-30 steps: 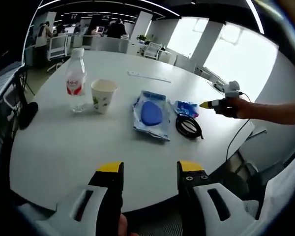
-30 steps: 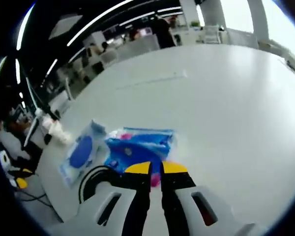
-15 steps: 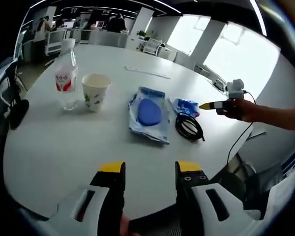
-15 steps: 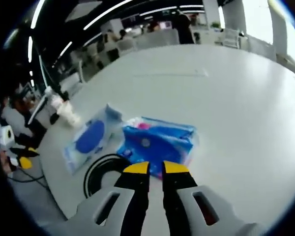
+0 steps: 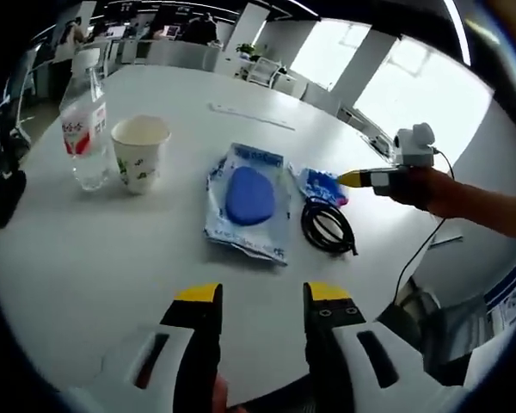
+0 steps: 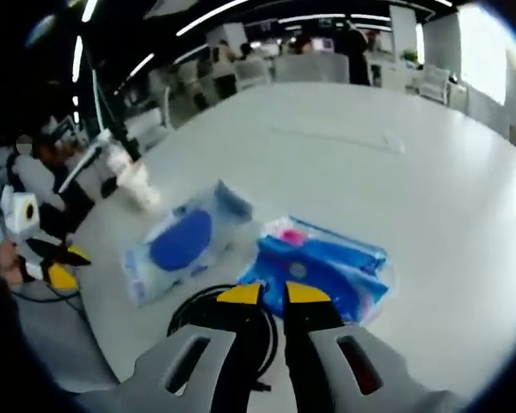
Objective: Arrange the tabletop items into an orderly group along one side of the table until the central work area is clear of visible clutter.
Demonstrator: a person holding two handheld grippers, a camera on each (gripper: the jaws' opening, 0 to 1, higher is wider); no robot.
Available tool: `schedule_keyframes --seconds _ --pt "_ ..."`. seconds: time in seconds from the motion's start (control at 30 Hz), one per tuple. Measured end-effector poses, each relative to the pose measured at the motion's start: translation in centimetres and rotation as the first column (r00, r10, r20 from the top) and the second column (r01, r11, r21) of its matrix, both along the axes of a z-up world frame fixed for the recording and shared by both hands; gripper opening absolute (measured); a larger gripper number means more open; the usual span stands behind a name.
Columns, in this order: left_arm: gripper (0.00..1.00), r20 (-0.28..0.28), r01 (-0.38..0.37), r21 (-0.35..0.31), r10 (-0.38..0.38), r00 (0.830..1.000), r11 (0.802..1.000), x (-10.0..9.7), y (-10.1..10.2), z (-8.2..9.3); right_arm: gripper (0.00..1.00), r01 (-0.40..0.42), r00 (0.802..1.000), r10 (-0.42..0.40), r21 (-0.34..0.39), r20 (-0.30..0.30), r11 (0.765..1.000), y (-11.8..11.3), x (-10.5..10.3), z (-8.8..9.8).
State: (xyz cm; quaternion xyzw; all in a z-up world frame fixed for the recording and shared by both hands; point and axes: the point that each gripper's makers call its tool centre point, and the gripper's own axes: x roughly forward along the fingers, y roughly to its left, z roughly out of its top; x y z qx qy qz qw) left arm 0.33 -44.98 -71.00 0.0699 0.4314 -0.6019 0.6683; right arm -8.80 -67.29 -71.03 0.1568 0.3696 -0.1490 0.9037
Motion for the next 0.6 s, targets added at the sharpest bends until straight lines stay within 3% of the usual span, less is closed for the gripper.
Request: schedule_keyframes --seconds 0.37,0.6 --pt "0.35 -0.081 -0.096 0.021 0.097 0.992 0.995 -0.6 -1.8 -1.7 0.06 -0.087 0.996 0.086 -0.029 -0.011 0.996 0.2 3.1 0.0" --pt "0.35 -0.140 -0.153 0.030 0.156 0.978 0.988 -1.1 -2.9 -2.1 0.07 -0.146 0.989 0.146 -0.046 -0.018 0.988 -0.6 5.8 0.1"
